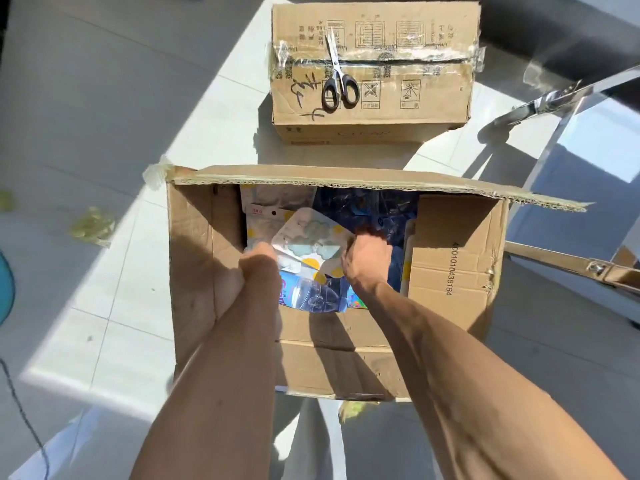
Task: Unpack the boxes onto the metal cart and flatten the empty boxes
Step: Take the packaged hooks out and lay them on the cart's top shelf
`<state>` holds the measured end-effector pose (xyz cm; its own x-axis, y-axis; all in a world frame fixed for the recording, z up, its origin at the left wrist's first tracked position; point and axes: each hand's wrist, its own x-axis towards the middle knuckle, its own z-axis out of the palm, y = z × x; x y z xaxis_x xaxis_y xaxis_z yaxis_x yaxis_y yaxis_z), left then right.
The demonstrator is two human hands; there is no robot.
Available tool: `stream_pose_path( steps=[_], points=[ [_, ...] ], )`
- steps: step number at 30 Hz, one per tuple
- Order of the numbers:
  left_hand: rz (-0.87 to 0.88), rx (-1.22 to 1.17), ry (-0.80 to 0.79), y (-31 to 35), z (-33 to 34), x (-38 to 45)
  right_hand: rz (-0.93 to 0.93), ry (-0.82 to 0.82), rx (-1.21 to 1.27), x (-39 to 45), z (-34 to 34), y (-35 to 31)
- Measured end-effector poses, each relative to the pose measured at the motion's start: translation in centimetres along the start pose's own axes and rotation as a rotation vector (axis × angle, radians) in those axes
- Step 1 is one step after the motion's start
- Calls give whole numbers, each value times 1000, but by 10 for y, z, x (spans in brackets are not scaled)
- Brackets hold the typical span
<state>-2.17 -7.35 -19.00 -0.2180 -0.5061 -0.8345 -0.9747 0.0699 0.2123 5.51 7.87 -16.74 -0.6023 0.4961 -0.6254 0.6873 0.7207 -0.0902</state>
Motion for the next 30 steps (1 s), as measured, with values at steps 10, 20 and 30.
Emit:
stream_pose_path(
  steps=[10,20,30],
  points=[
    [-226,-260,-221,1,7,-31,415,70,392,-8,-13,1],
    [-213,-348,-213,-11,12,-41,510,160,537,-20,-13,8],
    [-176,-487,-75,-23,8,-76,536,129,555,-28,-34,16]
  ],
)
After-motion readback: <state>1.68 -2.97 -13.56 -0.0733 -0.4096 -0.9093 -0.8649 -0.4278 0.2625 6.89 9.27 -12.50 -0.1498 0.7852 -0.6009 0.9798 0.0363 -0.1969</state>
